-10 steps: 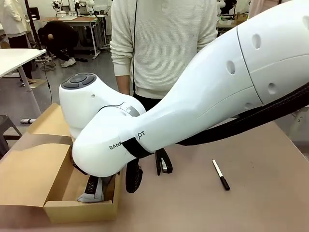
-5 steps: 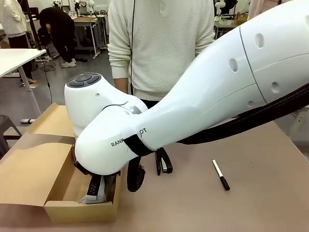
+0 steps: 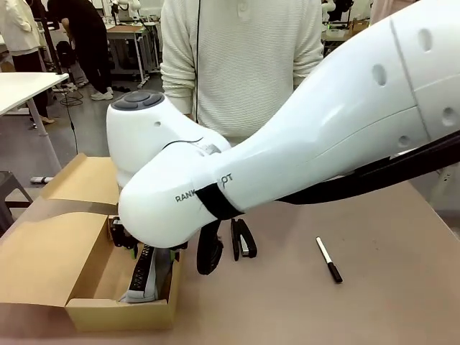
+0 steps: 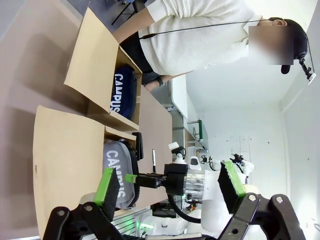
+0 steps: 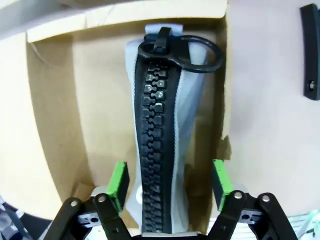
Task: Place items inside the box.
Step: Pick up a Pencil pouch or Stapler and place it inside the Mailer Box closest to the robot.
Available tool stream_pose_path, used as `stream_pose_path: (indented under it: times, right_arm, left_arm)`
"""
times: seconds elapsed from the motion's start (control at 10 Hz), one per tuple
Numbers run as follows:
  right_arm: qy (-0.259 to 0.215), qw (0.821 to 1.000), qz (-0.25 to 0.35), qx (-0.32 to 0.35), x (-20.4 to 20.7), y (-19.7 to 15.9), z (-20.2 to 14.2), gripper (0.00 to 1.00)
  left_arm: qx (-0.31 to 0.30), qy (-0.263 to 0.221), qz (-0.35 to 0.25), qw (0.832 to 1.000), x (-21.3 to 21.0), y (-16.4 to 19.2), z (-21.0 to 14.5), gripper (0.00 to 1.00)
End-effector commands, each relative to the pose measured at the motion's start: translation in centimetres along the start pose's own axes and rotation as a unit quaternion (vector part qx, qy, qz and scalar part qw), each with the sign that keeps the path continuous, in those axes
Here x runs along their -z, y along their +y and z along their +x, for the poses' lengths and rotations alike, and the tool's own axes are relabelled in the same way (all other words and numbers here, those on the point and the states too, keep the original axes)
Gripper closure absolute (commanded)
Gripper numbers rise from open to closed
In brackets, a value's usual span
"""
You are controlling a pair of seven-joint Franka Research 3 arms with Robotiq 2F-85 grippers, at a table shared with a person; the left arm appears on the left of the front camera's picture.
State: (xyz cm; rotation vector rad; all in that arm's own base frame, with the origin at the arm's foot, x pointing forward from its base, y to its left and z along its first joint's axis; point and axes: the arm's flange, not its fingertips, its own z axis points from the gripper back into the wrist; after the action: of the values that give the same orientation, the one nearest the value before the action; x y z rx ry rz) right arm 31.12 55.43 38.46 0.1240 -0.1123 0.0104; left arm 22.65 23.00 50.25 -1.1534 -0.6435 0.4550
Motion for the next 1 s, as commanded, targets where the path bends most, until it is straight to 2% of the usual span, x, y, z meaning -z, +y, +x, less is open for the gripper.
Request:
stream_pose_path:
  times: [0.0,0.1,0.2,0.5,0.6,0.8,0.9]
  right_arm:
    - [0.0,1.0,0.025,-0.016,-2.9,-2.7,-0.6,0.0]
    - [0.005,0.999,0.051,-0.018,-5.5,-4.4,-0.7,0.0]
    - [0.043,0.996,0.079,-0.022,-9.2,-7.8,-1.1,0.0]
    - [0.144,0.972,0.186,-0.012,-16.7,-21.6,-2.8,0.0]
    - [0.141,0.961,0.236,0.017,-18.5,-27.0,-3.8,0.0]
    - [0.091,0.938,0.329,0.057,-20.2,-35.4,-6.3,0.0]
    - [0.075,0.917,0.385,0.065,-19.9,-39.3,-7.3,0.0]
  left_arm:
    - [0.008,-0.005,-0.014,1.0,0.1,-0.1,0.0,0.0]
    - [0.008,-0.005,-0.014,1.0,0.1,-0.1,0.0,0.0]
    - [0.008,-0.005,-0.014,1.0,0.1,-0.1,0.0,0.0]
    - [0.008,-0.005,-0.014,1.0,0.1,-0.1,0.0,0.0]
    - [0.008,-0.005,-0.014,1.0,0.1,-0.1,0.0,0.0]
    - [0.008,-0.005,-0.014,1.0,0.1,-0.1,0.0,0.0]
    - [0.008,-0.005,-0.014,1.0,0.1,-0.1,0.0,0.0]
